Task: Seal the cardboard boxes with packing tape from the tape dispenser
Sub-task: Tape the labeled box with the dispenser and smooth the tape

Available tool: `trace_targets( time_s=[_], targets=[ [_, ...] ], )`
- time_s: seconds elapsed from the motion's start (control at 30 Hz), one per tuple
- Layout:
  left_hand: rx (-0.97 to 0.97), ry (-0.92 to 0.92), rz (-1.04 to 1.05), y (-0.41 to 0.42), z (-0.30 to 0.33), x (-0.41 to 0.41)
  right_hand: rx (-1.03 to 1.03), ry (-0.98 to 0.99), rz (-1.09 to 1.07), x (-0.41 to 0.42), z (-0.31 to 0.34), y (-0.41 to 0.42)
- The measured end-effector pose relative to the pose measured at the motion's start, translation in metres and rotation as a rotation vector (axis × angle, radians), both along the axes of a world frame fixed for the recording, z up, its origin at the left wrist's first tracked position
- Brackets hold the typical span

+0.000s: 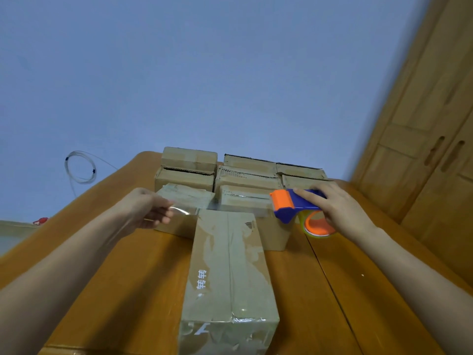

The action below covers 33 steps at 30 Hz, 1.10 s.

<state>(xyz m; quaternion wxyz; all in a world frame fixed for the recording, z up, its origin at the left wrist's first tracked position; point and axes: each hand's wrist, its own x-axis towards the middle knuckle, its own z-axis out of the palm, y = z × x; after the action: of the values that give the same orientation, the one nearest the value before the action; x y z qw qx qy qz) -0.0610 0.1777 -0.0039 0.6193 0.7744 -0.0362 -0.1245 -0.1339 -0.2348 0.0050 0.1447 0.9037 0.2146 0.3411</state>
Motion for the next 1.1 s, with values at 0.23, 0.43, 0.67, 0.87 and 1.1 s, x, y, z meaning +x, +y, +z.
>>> trace_targets(
  time_s=[0.23, 0.43, 0.67, 0.87, 1.1],
  targets=[
    [-0.023, -0.022, -0.010, -0.001, -0.001, 0.005, -0.029, 0.001, -0.028, 0.002, 0.006, -0.005],
    [-0.019, -0.029, -0.068, -0.008, -0.007, 0.003, -0.070, -0.004, -0.061, 0.004, 0.003, -0.010],
    [-0.003, -0.120, 0.008, -0.021, -0.015, 0.000, -0.046, 0.017, -0.073, 0.005, -0.010, -0.016],
    [-0.087, -0.090, 0.036, -0.023, -0.020, 0.007, 0.000, 0.007, -0.083, 0.004, -0.016, -0.016],
    [-0.088, -0.148, 0.045, -0.020, -0.023, 0.009, 0.012, 0.007, -0.082, 0.004, -0.019, -0.013]
  ],
)
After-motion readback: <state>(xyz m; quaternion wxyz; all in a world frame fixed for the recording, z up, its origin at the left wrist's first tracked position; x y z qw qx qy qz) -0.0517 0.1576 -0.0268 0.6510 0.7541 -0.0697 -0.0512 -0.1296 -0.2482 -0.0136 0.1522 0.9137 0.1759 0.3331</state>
